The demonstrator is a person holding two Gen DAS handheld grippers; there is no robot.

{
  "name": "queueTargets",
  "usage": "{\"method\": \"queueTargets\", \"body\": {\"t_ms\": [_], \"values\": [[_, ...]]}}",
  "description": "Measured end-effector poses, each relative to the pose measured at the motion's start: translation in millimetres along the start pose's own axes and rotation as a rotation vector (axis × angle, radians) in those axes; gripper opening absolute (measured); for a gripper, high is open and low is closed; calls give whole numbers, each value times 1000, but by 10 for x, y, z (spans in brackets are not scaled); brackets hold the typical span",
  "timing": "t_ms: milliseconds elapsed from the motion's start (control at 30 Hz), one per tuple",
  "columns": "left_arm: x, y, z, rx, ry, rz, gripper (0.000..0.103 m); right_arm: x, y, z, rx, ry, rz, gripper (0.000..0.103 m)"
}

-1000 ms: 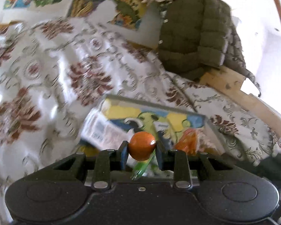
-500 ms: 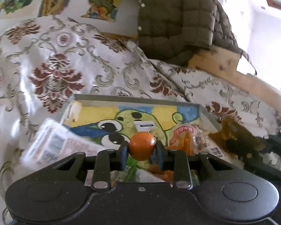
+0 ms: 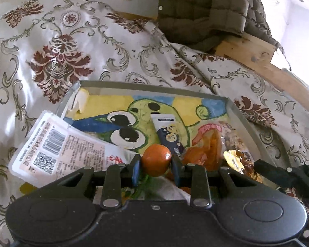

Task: Organize snacks
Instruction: 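Carry the orange ball with the left tool while the right tool carries the gold wrapper, then open the left tool to drop the orange ball while the right tool releases the gold wrapper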

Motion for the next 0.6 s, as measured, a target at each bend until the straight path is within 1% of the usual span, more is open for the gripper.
{"method": "queueTargets", "body": {"t_ms": [100, 133, 200, 233, 300, 333, 367, 500, 533, 567, 600], "values": [[24, -1, -25, 5, -16, -8, 33, -4, 12, -39, 13, -7, -9, 53], [42, -7, -29, 10, -15, -4, 35, -4, 13, -43, 10, -13, -12, 54], [68, -18, -29, 16, -10, -2, 42, -1, 16, -40, 2, -20, -16, 61], [82, -26, -30, 22, -8, 0, 46, -3, 15, -33, -4, -22, -19, 63], [115, -45, -30, 37, -3, 9, 50, -7, 9, -16, -19, -28, -23, 65], [131, -57, -26, 44, 0, 12, 54, -5, 7, -8, -31, -33, -26, 66], [148, -69, -25, 51, 2, 15, 58, -3, 4, 1, -43, -39, -27, 70], [261, -125, -8, 50, -9, 34, 64, 32, -25, 42, -60, -41, -19, 75], [296, -144, -7, 46, -16, 41, 68, 46, -45, 64, -62, -35, -12, 76], [339, -161, -9, 43, -24, 51, 73, 70, -66, 89, -69, -28, -3, 80], [387, -177, -14, 43, -33, 63, 75, 99, -93, 122, -82, -24, 7, 84]]}}
Point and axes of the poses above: each gripper's, at about its wrist camera, not at the fingertips, and x roughly against the way its jaws point, z to its right, y to its underside, the point moved 7 cm from there along -x, roughly the way its jaws point, and after that the axes turned 9 degrees about -x, right-handed, at the moved point
